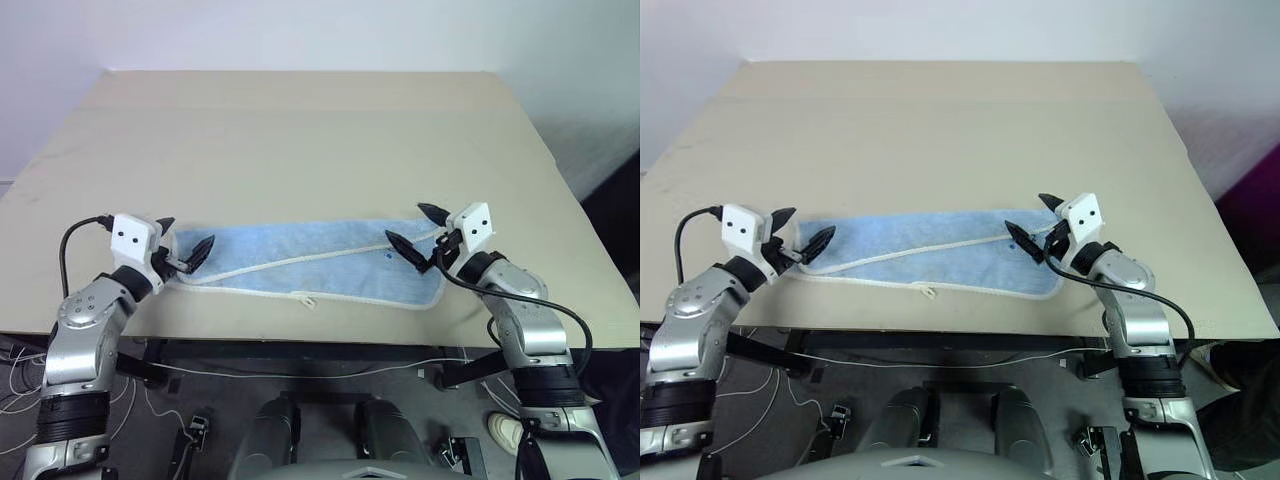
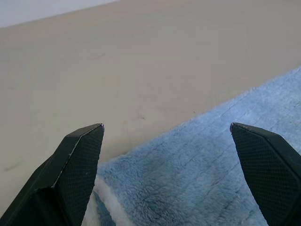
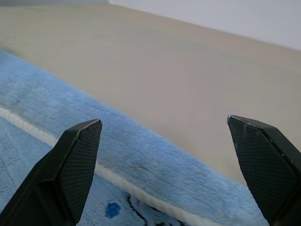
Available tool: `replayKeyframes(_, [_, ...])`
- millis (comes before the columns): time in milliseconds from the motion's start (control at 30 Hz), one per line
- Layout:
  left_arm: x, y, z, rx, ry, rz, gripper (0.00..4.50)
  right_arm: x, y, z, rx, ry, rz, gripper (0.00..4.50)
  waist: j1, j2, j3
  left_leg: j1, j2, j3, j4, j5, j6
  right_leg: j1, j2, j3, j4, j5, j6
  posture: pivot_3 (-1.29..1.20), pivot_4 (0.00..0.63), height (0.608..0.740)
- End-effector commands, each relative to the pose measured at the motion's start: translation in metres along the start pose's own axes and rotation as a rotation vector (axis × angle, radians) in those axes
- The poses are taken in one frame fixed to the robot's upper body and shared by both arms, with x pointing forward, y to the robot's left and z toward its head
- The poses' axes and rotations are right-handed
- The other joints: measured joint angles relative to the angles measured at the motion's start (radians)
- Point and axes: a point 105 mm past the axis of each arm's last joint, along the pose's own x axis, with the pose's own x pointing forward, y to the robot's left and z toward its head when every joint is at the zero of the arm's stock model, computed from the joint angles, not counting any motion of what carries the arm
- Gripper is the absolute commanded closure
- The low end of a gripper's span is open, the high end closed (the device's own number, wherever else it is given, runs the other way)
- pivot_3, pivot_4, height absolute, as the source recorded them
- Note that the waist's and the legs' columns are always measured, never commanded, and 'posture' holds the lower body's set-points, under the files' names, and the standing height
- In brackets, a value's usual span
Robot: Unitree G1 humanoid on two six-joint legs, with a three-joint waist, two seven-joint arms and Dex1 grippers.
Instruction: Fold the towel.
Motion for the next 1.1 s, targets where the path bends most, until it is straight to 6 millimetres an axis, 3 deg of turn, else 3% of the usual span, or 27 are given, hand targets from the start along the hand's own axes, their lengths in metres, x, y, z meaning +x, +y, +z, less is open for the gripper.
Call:
replayKeyframes(33, [0.0, -0.001, 0.013, 0.035, -0.036, -0.007, 0.0, -0.003, -0.006, 0.01, -0.011, -0.039, -0.023, 0.03, 0.0, 0.0, 0.0, 0.0, 0.0, 0.0, 0.0, 0.0, 0.0, 0.0, 0.0, 0.0, 0.0, 0.0, 0.0, 0.0, 0.15, 0.74])
replayKeyframes(600, [-0.001, -0.002, 0.006, 0.111, 0.025, -0.058, 0.0, -0.008, -0.01, 0.007, -0.013, -0.027, -0.069, 0.03, 0.0, 0.0, 0.0, 0.0, 0.0, 0.0, 0.0, 0.0, 0.0, 0.0, 0.0, 0.0, 0.0, 0.0, 0.0, 0.0, 0.15, 0.74])
replayKeyframes(800, [-0.006, 0.009, 0.016, 0.163, 0.018, -0.095, 0.0, 0.007, -0.006, 0.009, -0.022, -0.043, -0.055, 0.03, -0.002, 0.0, 0.0, 0.0, 0.0, 0.0, 0.0, 0.0, 0.0, 0.0, 0.0, 0.0, 0.0, 0.0, 0.0, 0.0, 0.15, 0.74])
replayKeyframes(1100, [-0.027, 0.028, 0.001, 0.474, 0.227, -0.445, 0.0, 0.0, -0.007, 0.007, -0.023, -0.04, -0.094, 0.03, 0.0, 0.001, 0.001, 0.0, 0.0, 0.0, -0.002, 0.0, 0.0, 0.0, 0.0, 0.0, -0.001, 0.0, 0.0, 0.0, 0.15, 0.74])
